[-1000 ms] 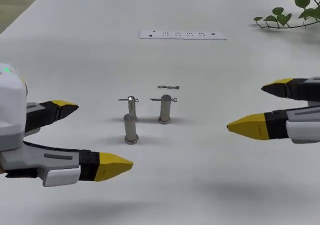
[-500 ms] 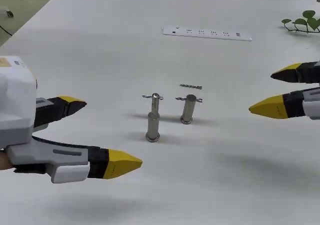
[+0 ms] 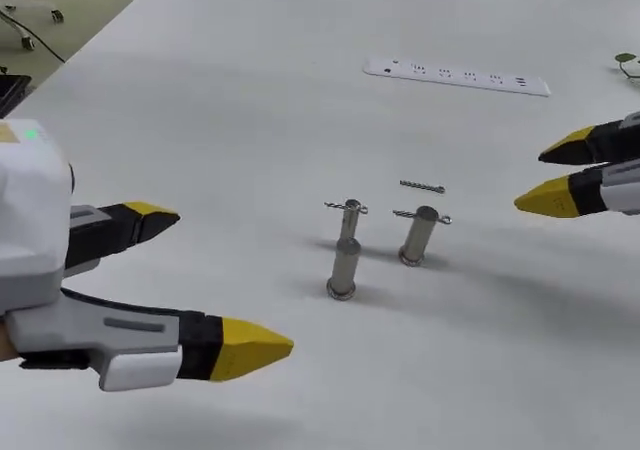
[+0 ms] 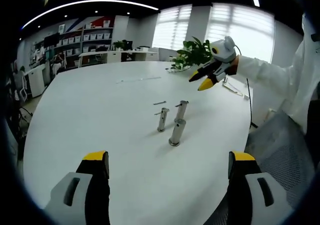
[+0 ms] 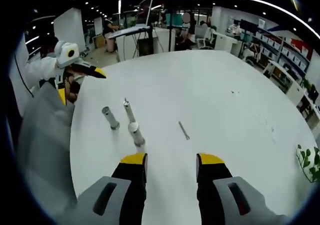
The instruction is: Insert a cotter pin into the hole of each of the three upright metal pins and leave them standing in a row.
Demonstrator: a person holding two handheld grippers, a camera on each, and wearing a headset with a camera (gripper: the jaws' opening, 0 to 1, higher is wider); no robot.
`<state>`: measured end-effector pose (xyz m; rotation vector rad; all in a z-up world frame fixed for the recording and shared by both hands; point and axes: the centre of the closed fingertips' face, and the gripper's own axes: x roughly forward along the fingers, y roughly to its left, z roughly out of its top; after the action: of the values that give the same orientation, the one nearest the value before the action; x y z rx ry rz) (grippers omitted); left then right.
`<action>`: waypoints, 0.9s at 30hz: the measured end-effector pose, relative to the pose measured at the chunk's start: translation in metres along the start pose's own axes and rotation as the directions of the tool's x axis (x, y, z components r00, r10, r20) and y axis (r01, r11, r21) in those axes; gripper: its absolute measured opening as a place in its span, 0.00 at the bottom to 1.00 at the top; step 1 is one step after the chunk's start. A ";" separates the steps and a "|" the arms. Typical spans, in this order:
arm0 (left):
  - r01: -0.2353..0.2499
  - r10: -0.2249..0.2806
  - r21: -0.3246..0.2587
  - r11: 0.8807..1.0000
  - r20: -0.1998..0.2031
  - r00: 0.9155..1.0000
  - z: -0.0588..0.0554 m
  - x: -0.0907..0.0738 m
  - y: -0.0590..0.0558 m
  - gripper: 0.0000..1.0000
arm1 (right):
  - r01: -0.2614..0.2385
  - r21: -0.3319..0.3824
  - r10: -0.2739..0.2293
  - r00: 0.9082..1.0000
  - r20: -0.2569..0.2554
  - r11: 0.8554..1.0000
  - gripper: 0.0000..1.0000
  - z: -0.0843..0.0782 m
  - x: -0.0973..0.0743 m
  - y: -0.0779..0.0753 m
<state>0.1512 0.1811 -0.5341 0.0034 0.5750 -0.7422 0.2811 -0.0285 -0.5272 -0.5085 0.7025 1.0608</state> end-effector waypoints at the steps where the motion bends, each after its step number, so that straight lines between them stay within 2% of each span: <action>1: 0.001 -0.001 -0.002 1.000 0.001 1.000 0.000 0.000 0.000 0.99 | -0.004 -0.003 0.004 1.000 -0.001 1.000 0.33 0.001 0.004 -0.001; 7: 0.009 -0.009 -0.014 1.000 0.009 1.000 0.000 0.002 -0.001 0.98 | -0.063 -0.002 0.062 0.997 -0.035 0.998 0.25 0.001 0.031 -0.001; 8: 0.011 -0.011 -0.015 1.000 0.009 1.000 0.000 0.002 -0.001 0.97 | -0.064 -0.015 0.063 0.997 -0.046 0.998 0.25 0.000 0.036 -0.001; 9: 0.016 -0.016 -0.021 1.000 0.008 1.000 -0.001 0.003 -0.003 0.97 | -0.062 -0.029 0.061 0.996 -0.061 0.998 0.24 -0.002 0.042 -0.010; 12: 0.021 -0.021 -0.027 0.999 0.003 1.000 -0.004 0.005 -0.004 0.97 | -0.070 -0.038 0.067 0.995 -0.073 0.997 0.23 -0.002 0.050 -0.012; 15: 0.026 -0.026 -0.036 0.999 0.003 1.000 -0.005 0.006 -0.007 0.98 | -0.097 -0.041 0.092 0.991 -0.098 0.994 0.21 -0.005 0.059 -0.012; 20: 0.020 -0.019 -0.054 0.998 0.009 1.000 -0.008 0.002 -0.005 0.97 | -0.109 -0.090 0.093 0.982 -0.165 0.990 0.19 -0.009 0.072 -0.023; 25: 0.008 -0.008 -0.064 0.998 0.002 1.000 -0.011 -0.003 -0.002 0.97 | -0.126 -0.128 0.098 0.973 -0.210 0.984 0.17 -0.008 0.083 -0.030; 27: 0.004 -0.004 -0.069 0.998 0.006 1.000 -0.011 -0.005 -0.001 0.96 | -0.135 -0.141 0.102 0.970 -0.222 0.981 0.16 -0.007 0.086 -0.024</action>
<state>0.1425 0.1861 -0.5405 -0.0639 0.5944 -0.7260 0.3281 0.0091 -0.5941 -0.7303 0.8527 1.1905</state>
